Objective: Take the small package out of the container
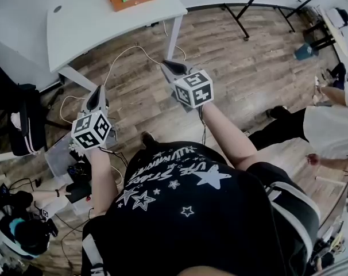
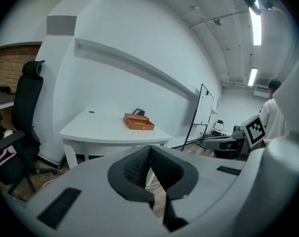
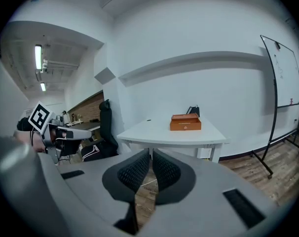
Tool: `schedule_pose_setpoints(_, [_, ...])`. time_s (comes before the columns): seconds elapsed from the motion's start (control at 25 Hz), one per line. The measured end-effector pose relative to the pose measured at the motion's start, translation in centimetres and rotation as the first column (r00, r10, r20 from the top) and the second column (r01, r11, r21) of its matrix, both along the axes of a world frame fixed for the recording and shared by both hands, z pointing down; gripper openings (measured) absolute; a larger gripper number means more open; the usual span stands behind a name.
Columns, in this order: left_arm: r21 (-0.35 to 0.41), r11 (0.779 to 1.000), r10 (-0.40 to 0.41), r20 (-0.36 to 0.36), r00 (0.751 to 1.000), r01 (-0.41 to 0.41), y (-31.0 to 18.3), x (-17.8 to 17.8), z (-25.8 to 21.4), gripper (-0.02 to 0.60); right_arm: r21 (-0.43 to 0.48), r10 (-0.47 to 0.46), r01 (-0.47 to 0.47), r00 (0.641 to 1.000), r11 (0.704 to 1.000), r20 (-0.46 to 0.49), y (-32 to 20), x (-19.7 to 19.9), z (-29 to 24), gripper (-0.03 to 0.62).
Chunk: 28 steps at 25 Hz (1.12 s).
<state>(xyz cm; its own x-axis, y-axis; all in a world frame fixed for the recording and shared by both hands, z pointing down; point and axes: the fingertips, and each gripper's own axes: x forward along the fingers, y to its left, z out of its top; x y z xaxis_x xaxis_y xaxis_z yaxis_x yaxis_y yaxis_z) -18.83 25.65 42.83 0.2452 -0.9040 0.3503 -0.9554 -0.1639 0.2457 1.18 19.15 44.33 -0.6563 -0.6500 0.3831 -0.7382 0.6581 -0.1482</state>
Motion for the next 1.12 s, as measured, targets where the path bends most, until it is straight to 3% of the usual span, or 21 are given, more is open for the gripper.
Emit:
schedule_pose_setpoints(0.68, [-0.033,0.996,0.078,-0.023,0.997,-0.079,-6.1,-5.6,1.9,0.018,-0.013,0.108,-0.108,0.994,0.994,-0.008,-4.6,-4.3,1.6,0.054])
schedule_pose_setpoints(1.12, [-0.053,0.996,0.067,-0.013,0.998,-0.068,-11.5,-5.4,3.6,0.020,-0.052,0.106,-0.105,0.994,0.993,0.019,-11.4,-4.3,4.6,0.054])
